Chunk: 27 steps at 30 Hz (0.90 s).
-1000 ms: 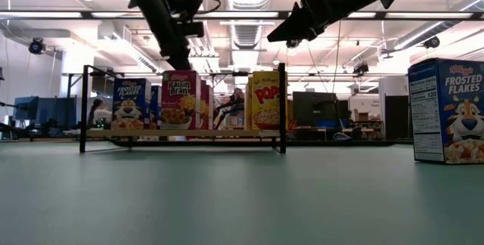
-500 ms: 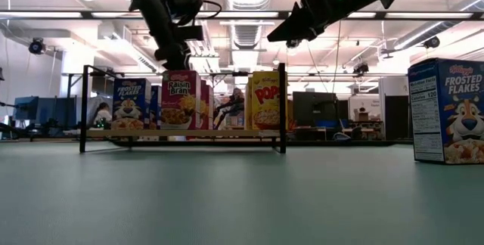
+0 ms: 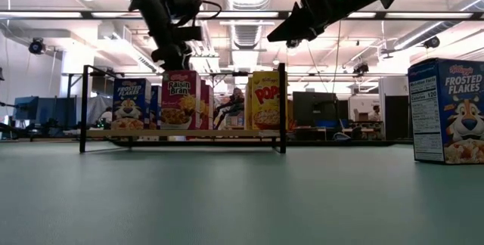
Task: Stack cereal on shelf
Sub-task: Put the pink cereal box on the shelf
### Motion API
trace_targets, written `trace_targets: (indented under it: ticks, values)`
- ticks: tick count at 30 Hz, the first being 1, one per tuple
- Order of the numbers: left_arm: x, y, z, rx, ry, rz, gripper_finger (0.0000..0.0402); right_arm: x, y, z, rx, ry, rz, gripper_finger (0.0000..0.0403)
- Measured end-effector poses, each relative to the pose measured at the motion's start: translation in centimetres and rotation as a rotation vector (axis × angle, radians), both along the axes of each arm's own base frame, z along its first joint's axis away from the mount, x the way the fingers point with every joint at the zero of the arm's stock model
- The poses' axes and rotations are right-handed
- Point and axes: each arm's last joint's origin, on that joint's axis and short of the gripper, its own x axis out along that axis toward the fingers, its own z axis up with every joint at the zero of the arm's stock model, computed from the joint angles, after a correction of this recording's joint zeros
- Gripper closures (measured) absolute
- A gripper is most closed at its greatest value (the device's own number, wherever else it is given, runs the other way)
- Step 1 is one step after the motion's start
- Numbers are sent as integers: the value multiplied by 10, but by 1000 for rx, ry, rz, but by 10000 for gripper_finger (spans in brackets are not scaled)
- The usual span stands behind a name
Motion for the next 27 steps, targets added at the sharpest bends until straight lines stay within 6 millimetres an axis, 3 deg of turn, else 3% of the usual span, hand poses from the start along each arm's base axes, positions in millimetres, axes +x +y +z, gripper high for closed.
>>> trace_targets:
  ticks: [23, 27]
  values:
    - [-1, 0, 0, 84, 81, -167, 171, 0, 0, 0, -4, -4, 1, 394]
    - [0, 1, 11, 81, 50, -135, 171, 0, 0, 0, -7, -4, 2, 394]
